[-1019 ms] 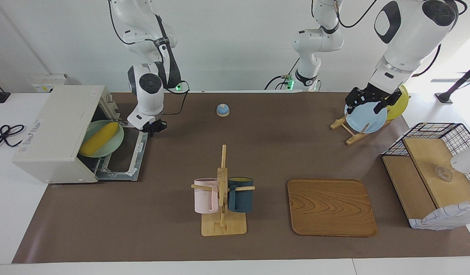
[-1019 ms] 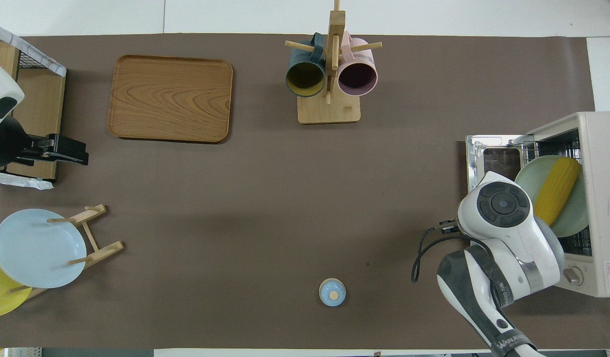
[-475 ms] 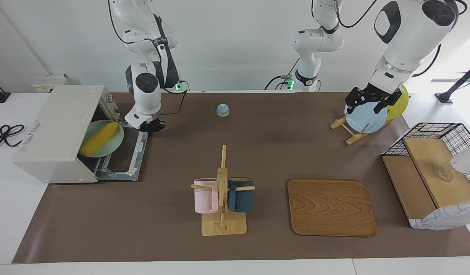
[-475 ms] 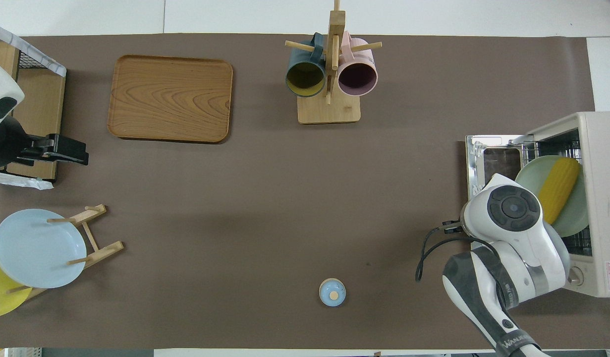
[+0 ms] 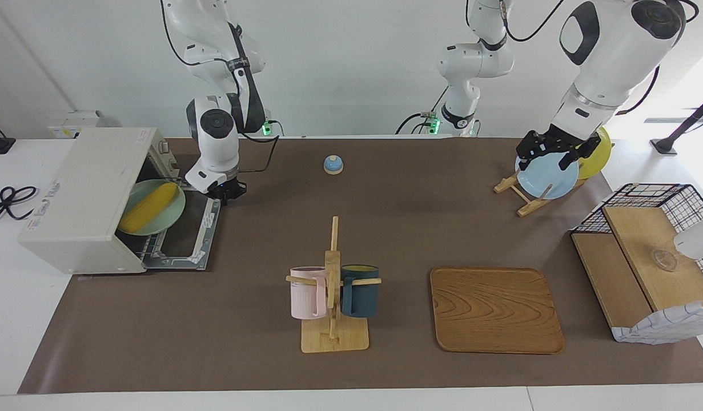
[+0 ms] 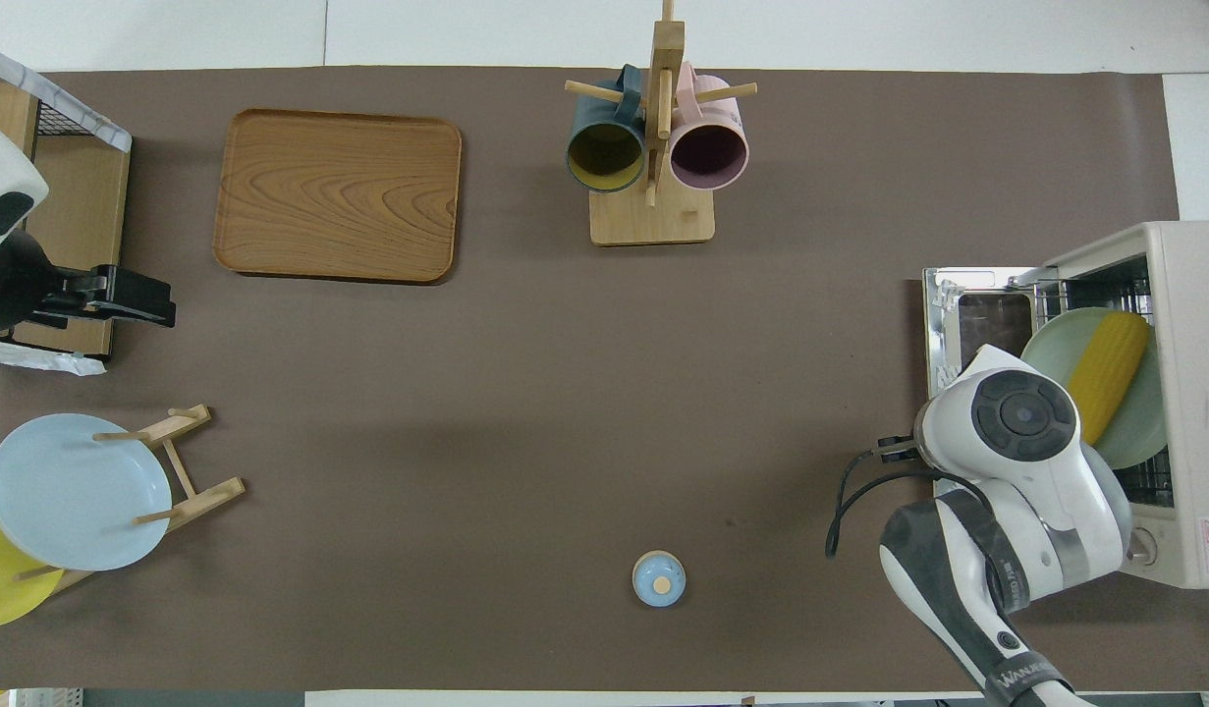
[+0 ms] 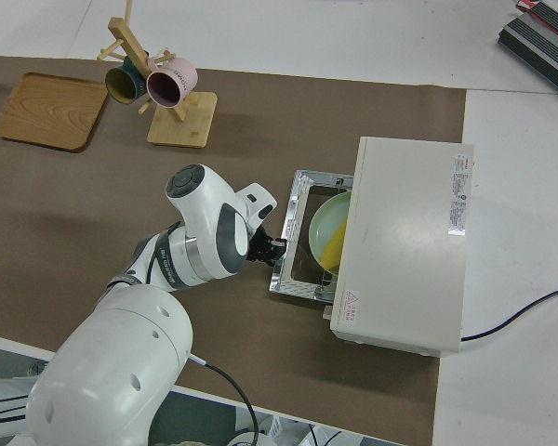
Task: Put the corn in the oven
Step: 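Withdraw the right gripper and push the oven door shut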
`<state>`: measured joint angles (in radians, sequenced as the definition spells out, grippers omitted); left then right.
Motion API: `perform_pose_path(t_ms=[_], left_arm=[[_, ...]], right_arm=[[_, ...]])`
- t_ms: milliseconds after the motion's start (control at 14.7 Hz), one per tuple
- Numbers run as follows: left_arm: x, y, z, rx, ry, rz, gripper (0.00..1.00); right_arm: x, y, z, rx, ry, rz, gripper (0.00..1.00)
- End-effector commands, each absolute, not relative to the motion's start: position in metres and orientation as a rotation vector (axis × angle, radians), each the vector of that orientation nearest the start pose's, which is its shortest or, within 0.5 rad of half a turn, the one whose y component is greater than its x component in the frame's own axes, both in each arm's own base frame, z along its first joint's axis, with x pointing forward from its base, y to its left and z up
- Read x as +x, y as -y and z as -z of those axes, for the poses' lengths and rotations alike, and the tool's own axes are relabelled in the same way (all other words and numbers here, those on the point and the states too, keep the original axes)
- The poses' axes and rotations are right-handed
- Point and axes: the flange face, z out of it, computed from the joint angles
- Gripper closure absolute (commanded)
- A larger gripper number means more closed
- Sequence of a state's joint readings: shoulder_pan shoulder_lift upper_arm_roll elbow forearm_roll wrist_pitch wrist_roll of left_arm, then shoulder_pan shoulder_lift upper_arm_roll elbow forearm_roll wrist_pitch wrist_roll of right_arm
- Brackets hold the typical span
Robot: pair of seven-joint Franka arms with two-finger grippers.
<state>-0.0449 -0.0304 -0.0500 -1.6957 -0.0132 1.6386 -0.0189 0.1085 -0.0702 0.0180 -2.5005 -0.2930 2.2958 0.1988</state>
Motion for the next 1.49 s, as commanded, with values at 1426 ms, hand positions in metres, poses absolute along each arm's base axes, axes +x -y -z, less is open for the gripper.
perform_pose_path(t_ms=[1426], left_arm=[[0.542, 0.051, -0.592, -3.128, -0.121, -0.038, 0.00]], right_arm=[[0.494, 0.069, -0.459, -3.419, 0.665, -0.449, 1.00]])
